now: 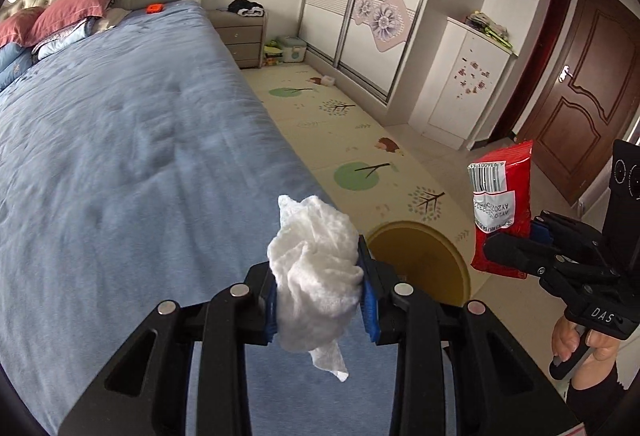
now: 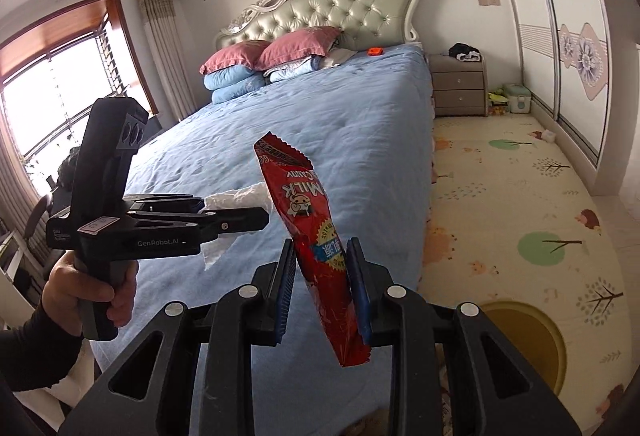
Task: Collect trash
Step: 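Carry tissue and candy bag over the yellow bin and open both tools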
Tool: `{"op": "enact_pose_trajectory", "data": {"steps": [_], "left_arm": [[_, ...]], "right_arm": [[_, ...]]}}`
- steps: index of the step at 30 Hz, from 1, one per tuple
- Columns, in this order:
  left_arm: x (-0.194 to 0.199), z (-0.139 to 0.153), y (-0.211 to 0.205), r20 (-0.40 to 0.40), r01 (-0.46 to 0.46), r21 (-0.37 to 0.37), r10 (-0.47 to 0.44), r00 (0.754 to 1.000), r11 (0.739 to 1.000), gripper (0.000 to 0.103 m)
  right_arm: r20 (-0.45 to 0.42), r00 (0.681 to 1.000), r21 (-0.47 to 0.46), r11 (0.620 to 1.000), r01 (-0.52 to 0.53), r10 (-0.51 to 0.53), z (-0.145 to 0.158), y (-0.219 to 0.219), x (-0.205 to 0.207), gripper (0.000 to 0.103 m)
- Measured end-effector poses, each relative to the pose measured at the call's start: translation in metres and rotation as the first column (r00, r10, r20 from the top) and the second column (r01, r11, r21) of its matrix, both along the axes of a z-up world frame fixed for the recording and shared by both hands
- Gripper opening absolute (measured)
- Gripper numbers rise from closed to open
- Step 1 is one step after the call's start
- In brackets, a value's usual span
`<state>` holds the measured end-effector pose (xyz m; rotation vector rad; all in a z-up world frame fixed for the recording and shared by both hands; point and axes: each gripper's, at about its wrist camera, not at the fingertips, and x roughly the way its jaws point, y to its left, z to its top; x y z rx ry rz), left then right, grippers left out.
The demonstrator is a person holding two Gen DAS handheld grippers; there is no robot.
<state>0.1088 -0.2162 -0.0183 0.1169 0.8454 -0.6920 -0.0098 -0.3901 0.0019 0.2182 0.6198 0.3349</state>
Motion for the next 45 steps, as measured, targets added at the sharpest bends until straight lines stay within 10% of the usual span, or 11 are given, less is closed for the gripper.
{"op": "enact_pose_trajectory", "data": {"steps": [15, 34, 36, 38, 45], "left_arm": [[-0.042, -0.051, -0.153, -0.124, 0.248, 0.093, -0.236, 0.964, 0.964, 0.033], [-0.025, -0.100, -0.223, -0.278, 0.283, 0.128, -0.240, 0.930, 0.950, 0.034], [-0.021, -0.102, -0.224, -0.276, 0.257, 0.113, -0.219, 0.936, 0.960, 0.050], [-0.014, -0.103, -0.221, -0.258, 0.198, 0.107, -0.165, 0.952, 0.974, 0.089], [-0.008, -0.105, -0.215, -0.274, 0.179, 0.092, -0.148, 0.950, 0.980, 0.089]], "right_arm": [[-0.104, 0.955, 0.054, 0.957, 0.285, -0.279, -0.060, -0.108, -0.082, 0.026], [-0.193, 0.906, 0.064, 0.917, 0.394, -0.377, -0.102, -0.157, -0.098, 0.028], [-0.217, 0.899, 0.077, 0.911, 0.404, -0.380, -0.111, -0.161, -0.092, 0.037], [-0.248, 0.883, 0.107, 0.894, 0.435, -0.399, -0.123, -0.169, -0.088, 0.075], [-0.291, 0.855, 0.134, 0.866, 0.481, -0.429, -0.143, -0.177, -0.089, 0.075]]}}
